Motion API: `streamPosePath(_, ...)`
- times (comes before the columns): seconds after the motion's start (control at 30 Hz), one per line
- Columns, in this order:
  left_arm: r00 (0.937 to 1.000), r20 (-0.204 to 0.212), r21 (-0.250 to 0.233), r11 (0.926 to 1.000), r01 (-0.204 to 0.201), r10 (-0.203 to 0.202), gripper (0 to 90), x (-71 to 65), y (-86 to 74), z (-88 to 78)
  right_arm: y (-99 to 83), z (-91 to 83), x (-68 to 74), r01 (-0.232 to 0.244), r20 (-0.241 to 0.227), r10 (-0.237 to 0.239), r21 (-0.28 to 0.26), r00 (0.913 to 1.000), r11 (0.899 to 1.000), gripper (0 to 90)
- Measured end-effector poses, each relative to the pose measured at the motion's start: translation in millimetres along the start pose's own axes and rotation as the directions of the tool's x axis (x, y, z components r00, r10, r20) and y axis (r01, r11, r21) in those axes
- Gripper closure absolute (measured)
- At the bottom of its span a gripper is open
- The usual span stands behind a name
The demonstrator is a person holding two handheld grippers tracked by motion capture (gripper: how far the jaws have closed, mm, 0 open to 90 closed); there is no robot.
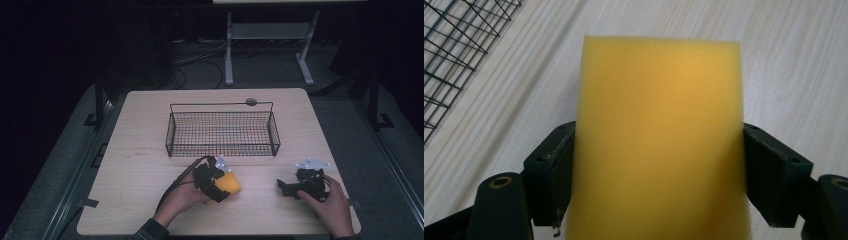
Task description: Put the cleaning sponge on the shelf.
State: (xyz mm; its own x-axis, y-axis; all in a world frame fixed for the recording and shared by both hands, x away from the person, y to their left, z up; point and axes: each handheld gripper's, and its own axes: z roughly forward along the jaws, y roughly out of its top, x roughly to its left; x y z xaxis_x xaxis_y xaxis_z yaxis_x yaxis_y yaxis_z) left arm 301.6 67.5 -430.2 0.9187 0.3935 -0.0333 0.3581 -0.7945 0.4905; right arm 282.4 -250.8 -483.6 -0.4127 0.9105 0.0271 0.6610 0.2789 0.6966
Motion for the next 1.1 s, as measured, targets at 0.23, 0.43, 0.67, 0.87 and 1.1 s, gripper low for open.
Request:
streamPosePath(0.23, 1.0, -0.001, -0.012, 0.9999, -0.003, 0.003, 23.7, 3.6, 4.2, -6.4, 0.0, -0.1, 0.1, -0.001, 0.0, 0.001, 0.001, 1.0, 1.0, 0.0)
streamPosePath(0.43, 1.0, 0.003, -0.017, 0.9998, 0.005, -0.005, 23.7, 7.9, 8.7, -12.6, 0.0, -0.1, 0.1, -0.002, -0.001, 0.002, 0.002, 1.0, 1.0, 0.0)
streamPosePath(0.67, 0.9999, 0.002, -0.022, 0.9997, 0.013, -0.013, 23.6, 12.7, 15.3, -20.0, 0.0, -0.1, 0.2, -0.002, -0.001, 0.002, 0.002, 1.0, 1.0, 0.0)
streamPosePath(0.87, 0.9999, 0.0, -0.019, 0.9997, 0.015, -0.015, 23.7, 18.2, 20.9, -26.6, 0.0, -0.1, 0.2, -0.003, -0.001, 0.003, 0.001, 1.0, 1.0, 0.0)
streamPosePath(1.1, 0.9996, -0.001, -0.035, 0.999, 0.027, -0.027, 23.7, 24.0, 25.7, -31.3, 0.0, -0.3, 0.3, -0.004, -0.002, 0.004, 0.003, 1.0, 1.0, 0.0)
